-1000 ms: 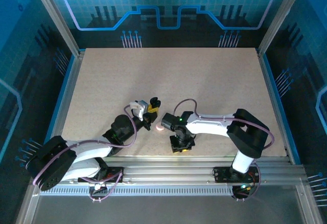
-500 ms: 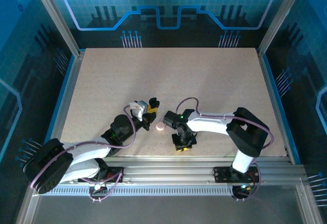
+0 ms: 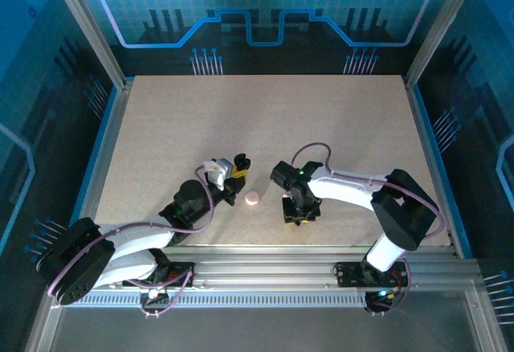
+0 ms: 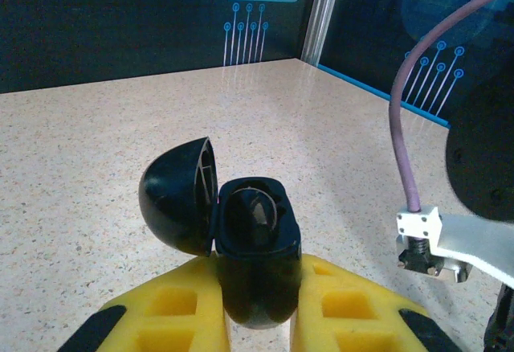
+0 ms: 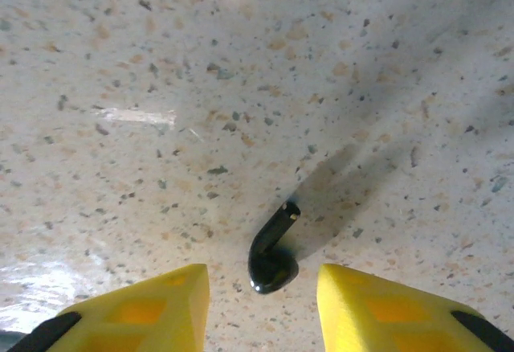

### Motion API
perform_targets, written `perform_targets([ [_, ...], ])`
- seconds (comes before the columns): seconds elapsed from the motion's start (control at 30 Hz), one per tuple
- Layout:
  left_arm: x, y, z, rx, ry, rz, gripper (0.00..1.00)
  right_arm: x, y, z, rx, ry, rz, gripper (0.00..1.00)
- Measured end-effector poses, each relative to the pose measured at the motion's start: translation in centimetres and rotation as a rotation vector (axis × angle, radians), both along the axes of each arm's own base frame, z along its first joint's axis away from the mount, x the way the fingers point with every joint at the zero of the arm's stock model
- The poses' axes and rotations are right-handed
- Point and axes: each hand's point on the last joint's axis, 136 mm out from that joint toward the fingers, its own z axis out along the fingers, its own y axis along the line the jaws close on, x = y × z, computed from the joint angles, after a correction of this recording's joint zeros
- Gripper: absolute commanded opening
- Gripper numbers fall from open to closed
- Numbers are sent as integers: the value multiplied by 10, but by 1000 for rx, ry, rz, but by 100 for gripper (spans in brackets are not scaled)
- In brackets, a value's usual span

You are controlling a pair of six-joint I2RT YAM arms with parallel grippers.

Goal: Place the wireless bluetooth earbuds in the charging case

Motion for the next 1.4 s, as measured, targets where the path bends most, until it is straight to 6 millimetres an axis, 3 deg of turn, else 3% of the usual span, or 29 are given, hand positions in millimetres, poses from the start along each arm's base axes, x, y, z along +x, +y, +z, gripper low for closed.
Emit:
perform_targets([
  [0.33, 0, 0, 0, 0, 0, 0, 7, -16, -7, -6, 7, 49, -5, 39],
  [0.97, -1, 0, -2, 8, 7, 0, 7, -14, 5, -15, 48, 64, -12, 33],
  [1.17, -2, 2, 3, 4, -3, -1, 7, -10, 11, -14, 51, 75, -12, 31],
  [1.4, -4, 3, 7, 13, -19, -2, 8, 10, 37, -8, 145, 5, -5, 29],
])
